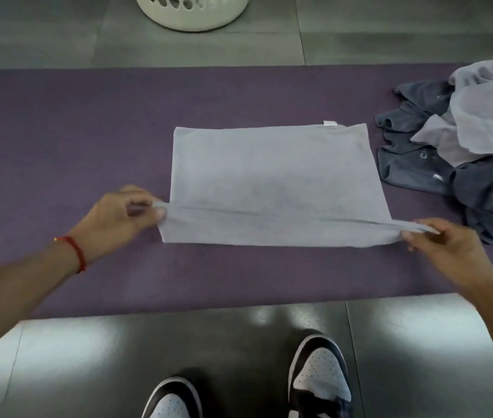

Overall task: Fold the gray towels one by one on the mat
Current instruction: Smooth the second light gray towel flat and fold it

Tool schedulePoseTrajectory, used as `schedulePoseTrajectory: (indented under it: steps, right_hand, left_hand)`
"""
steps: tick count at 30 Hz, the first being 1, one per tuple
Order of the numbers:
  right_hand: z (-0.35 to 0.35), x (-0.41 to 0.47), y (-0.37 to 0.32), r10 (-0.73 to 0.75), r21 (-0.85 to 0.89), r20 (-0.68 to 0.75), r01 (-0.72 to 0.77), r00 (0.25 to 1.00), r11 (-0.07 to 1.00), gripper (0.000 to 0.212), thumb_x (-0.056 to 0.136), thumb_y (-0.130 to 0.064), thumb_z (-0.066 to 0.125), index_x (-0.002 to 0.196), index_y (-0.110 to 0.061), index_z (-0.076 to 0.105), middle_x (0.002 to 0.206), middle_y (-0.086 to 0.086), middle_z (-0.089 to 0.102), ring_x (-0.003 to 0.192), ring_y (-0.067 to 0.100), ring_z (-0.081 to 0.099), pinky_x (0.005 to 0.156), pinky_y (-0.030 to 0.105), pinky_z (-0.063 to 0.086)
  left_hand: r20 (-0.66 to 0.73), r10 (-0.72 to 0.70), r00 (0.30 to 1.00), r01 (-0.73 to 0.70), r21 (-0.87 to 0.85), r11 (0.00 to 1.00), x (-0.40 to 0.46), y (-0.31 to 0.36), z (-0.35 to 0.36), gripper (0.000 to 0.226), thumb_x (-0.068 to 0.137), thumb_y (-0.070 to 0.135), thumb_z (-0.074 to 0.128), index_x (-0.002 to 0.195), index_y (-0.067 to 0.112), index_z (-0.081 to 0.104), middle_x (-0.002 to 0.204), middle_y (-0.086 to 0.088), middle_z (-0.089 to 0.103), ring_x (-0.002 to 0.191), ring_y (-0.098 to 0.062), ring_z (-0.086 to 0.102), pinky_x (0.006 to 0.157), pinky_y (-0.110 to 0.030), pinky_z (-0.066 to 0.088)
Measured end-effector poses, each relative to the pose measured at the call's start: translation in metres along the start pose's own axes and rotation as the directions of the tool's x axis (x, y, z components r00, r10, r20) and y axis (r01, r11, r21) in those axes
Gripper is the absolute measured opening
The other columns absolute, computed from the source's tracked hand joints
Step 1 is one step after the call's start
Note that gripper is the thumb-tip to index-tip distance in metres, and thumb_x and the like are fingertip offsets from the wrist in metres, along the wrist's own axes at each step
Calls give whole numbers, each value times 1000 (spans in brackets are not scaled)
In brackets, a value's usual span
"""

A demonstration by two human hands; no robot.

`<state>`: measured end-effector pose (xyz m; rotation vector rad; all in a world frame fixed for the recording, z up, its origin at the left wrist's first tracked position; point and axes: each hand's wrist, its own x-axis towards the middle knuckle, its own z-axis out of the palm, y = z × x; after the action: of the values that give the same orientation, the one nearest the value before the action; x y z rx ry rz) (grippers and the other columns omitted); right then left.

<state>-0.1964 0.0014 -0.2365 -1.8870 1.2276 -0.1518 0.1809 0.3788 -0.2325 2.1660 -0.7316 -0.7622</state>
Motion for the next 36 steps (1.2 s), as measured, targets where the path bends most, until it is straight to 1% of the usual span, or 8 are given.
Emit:
schedulePoseTrajectory:
  steps: [2, 4, 7, 15, 23, 26, 30, 36]
  right_hand:
    - [2, 34, -27, -94, -40, -39, 92, 995, 995, 23, 87, -22, 77, 77, -42, 73, 75, -7, 65, 61, -9, 57, 59, 0, 39]
    - [8, 75, -46, -178, -53, -94, 174, 979, 983, 19, 87, -38, 75, 82, -20, 74, 74, -2, 59, 68, 0, 59, 62, 4, 40]
    - [17, 137, -61, -104, 23, -74, 106, 992, 994, 20, 94, -30, 69, 108, -15, 70, 95, -8, 67, 91, 15, 65, 82, 28, 53]
    - [53, 238, -77, -59, -126, -236, 30, 970, 992, 49, 93, -47, 60, 78, -1, 58, 75, 14, 53, 71, 23, 51, 67, 37, 43]
    - [80, 260, -72, 82, -209, -299, -149, 951, 966, 60, 84, -63, 55, 100, -6, 66, 103, 14, 70, 100, 31, 66, 86, 37, 48]
    - [82, 248, -77, 43, -317, -290, -139, 956, 938, 74, 88, -59, 53, 129, 2, 54, 128, 23, 62, 118, 41, 59, 97, 45, 48]
    - [80, 220, -82, 79, -572, -219, -193, 973, 797, 82, 90, -55, 58, 144, 3, 37, 140, 24, 52, 127, 45, 52, 102, 51, 44]
    - [60, 223, -102, 347, -224, 101, -318, 932, 921, 65, 74, -49, 82, 124, -11, 63, 121, 8, 68, 107, 31, 66, 96, 45, 53]
  left_hand:
    - [-23, -84, 996, 80, -146, 986, 42, 3, -2, 12, 94, 21, 69, 82, 24, 70, 95, 8, 70, 89, -7, 64, 97, -30, 50]
    - [-34, -165, 986, 148, -293, 944, 79, 10, 1, 14, 98, 18, 61, 84, 21, 62, 97, -6, 67, 89, -19, 62, 92, -41, 52]
    - [-94, -260, 961, 200, -413, 888, 129, 17, 8, 20, 103, 14, 51, 85, 20, 55, 91, -4, 66, 81, -19, 63, 64, -28, 56]
    - [-406, -252, 879, 256, -44, 966, 218, 4, 21, 14, 99, 28, 57, 106, 19, 66, 95, 2, 62, 86, -12, 56, 68, -19, 45]
    - [-482, -328, 812, 353, -41, 935, 240, -5, 29, 10, 88, 29, 64, 94, 22, 68, 94, 3, 63, 89, -10, 56, 70, -17, 44]
    - [-579, -113, 808, 340, 300, 891, 224, 1, 42, 34, 89, 29, 54, 117, 10, 58, 117, -13, 61, 107, -29, 58, 89, -39, 47]
    - [-232, 371, 899, -35, 806, 591, 187, 21, 94, 51, 90, 36, 47, 137, 15, 45, 152, -18, 35, 136, -39, 36, 101, -54, 33]
    - [208, 357, 911, -370, 793, 483, 163, 42, 180, 62, 100, 42, 20, 160, 32, 10, 168, -10, 4, 154, -34, 3, 118, -62, 13]
